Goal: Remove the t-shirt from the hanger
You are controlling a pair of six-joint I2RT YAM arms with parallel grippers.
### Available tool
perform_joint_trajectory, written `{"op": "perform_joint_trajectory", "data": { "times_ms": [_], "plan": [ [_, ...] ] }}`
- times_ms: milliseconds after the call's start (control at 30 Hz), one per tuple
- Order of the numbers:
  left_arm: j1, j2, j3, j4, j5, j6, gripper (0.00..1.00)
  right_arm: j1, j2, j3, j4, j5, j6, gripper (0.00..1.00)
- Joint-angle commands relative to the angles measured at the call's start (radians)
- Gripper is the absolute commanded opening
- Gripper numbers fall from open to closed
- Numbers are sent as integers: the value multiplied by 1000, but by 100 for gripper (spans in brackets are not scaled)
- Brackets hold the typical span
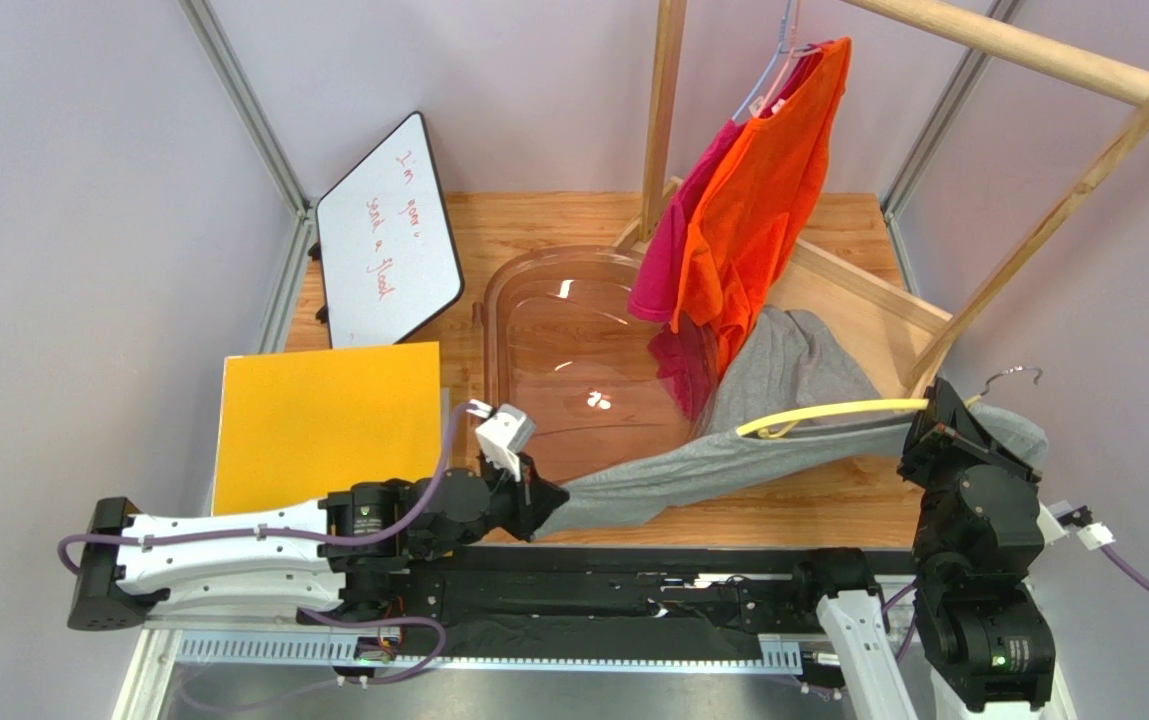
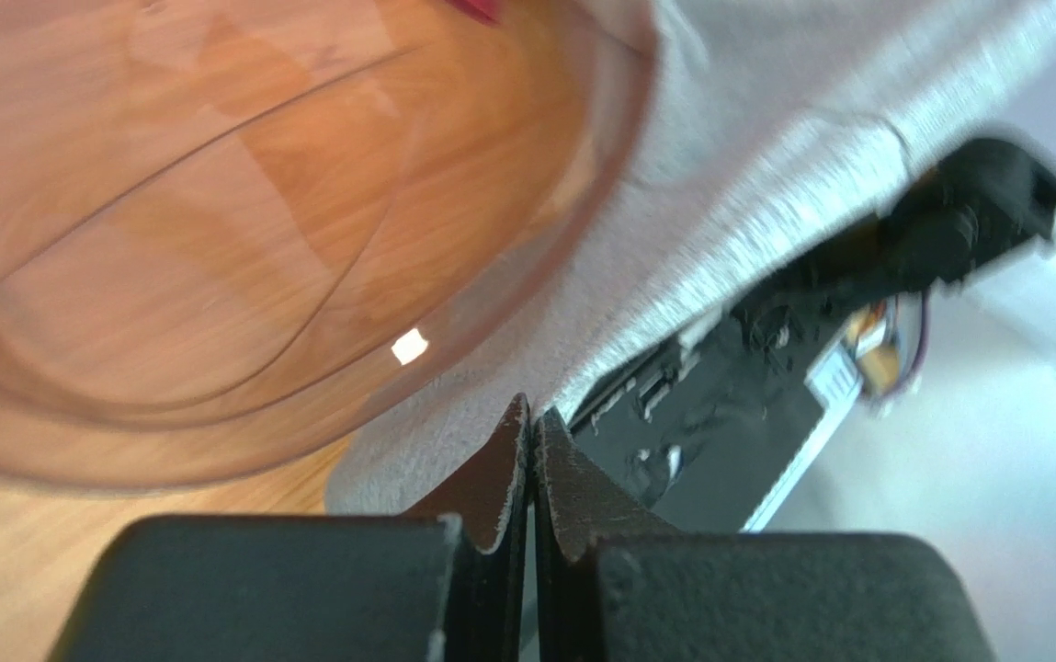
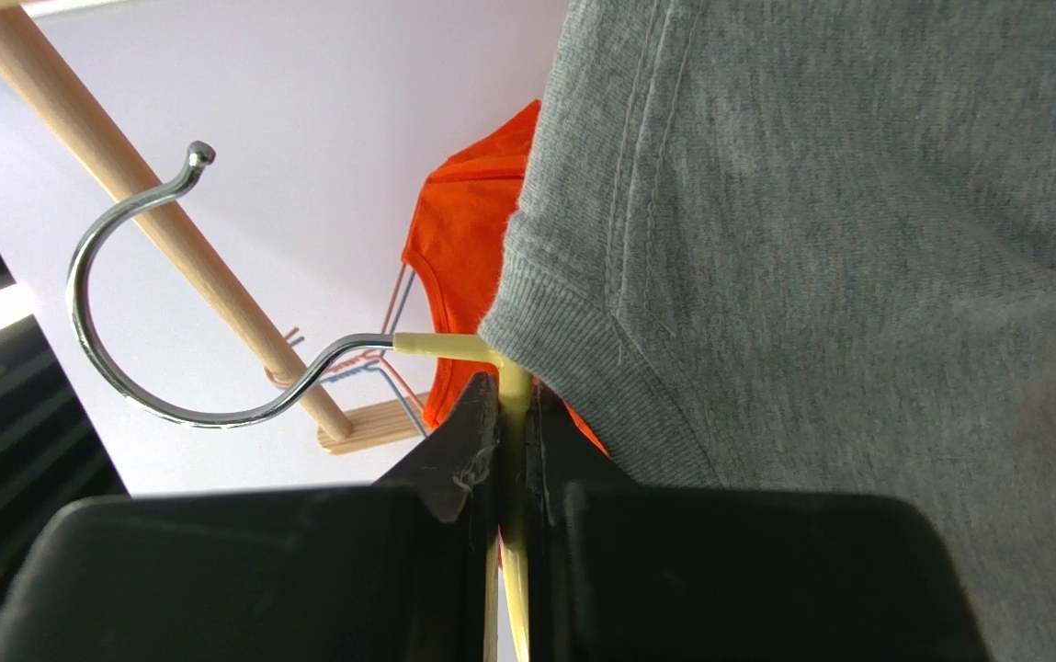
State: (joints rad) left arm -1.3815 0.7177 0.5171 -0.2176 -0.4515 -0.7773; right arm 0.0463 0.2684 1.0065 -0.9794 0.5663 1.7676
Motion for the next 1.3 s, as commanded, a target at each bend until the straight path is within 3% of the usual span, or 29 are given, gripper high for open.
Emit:
{"op": "perform_joint_trajectory", "data": {
  "times_ms": [0, 33, 133, 333, 567, 700, 767, 800, 833, 1033, 1167, 1267],
  "plan": [
    [1, 107, 183, 101, 178, 265, 7, -3, 60, 60, 150, -29, -105, 0],
    [2, 165, 223, 101, 198, 295, 29, -3, 64, 57, 163, -48, -115, 0],
    [1, 268, 351, 121, 244, 410, 62, -2, 78, 57, 168, -106, -129, 0],
    [1, 466, 534, 167, 330, 539, 74, -3, 78, 81, 170, -123, -137, 0],
    [18, 606, 600, 212, 362, 541, 75, -2, 77, 122, 166, -123, -132, 0],
    [50, 634, 571, 311, 424, 494, 73, -3, 69, 121, 165, -132, -114, 0],
    [62, 643, 555, 368, 444, 452, 63, -2, 61, 115, 163, -137, -97, 0],
    [73, 646, 540, 383, 465, 438, 57, -2, 60, 112, 165, -138, -93, 0],
    [76, 654, 534, 402, 467, 428, 43, -2, 60, 113, 163, -141, -92, 0],
    [111, 681, 440, 469, 465, 334, 0, -3, 60, 126, 157, -174, -76, 0],
    [119, 680, 327, 553, 453, 248, 0, -2, 55, 119, 159, -184, -54, 0],
    [121, 684, 252, 589, 367, 182, 0, -3, 67, 130, 154, -195, -33, 0]
  ]
}}
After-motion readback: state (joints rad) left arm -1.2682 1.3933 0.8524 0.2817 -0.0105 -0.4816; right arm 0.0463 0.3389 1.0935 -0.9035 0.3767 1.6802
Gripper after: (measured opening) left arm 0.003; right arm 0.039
